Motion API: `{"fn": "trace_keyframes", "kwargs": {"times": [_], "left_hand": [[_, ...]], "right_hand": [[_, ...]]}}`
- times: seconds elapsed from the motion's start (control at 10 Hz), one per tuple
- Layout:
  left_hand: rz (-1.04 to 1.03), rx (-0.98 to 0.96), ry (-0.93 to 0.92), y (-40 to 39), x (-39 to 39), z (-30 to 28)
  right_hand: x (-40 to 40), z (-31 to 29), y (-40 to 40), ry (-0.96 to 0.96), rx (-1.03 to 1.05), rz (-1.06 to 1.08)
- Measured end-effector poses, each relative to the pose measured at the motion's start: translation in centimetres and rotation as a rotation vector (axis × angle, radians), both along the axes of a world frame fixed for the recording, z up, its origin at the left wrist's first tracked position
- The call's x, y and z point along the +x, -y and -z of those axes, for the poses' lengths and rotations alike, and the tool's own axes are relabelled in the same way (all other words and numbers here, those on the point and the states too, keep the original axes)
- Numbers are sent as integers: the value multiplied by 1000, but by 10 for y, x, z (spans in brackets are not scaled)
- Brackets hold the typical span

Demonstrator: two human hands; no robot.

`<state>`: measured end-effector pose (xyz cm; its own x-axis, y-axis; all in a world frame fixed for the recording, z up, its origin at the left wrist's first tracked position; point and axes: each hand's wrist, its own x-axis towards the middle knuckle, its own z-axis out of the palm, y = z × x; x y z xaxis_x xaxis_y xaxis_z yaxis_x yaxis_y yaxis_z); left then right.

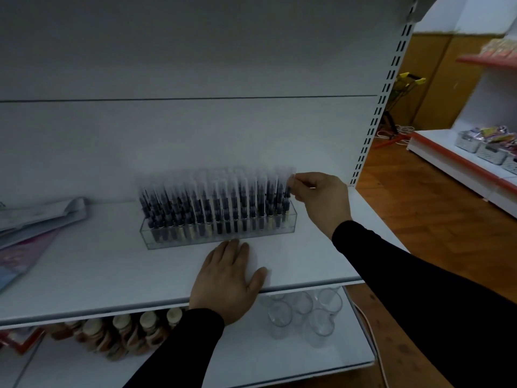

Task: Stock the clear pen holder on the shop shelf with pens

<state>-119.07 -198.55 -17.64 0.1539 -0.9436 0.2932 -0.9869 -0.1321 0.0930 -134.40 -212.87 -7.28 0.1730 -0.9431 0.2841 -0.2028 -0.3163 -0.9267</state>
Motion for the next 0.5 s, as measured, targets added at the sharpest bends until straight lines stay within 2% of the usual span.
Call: {"fn": "trace_keyframes", "kwargs": {"times": [0.3,0.5], "left_hand": [[-3,-18,28,-1,-1,1],[2,-49,22,2,0,6]], "right_hand": [[-4,11,-1,-81,1,22],[-10,12,-3,-226,-7,85]]}}
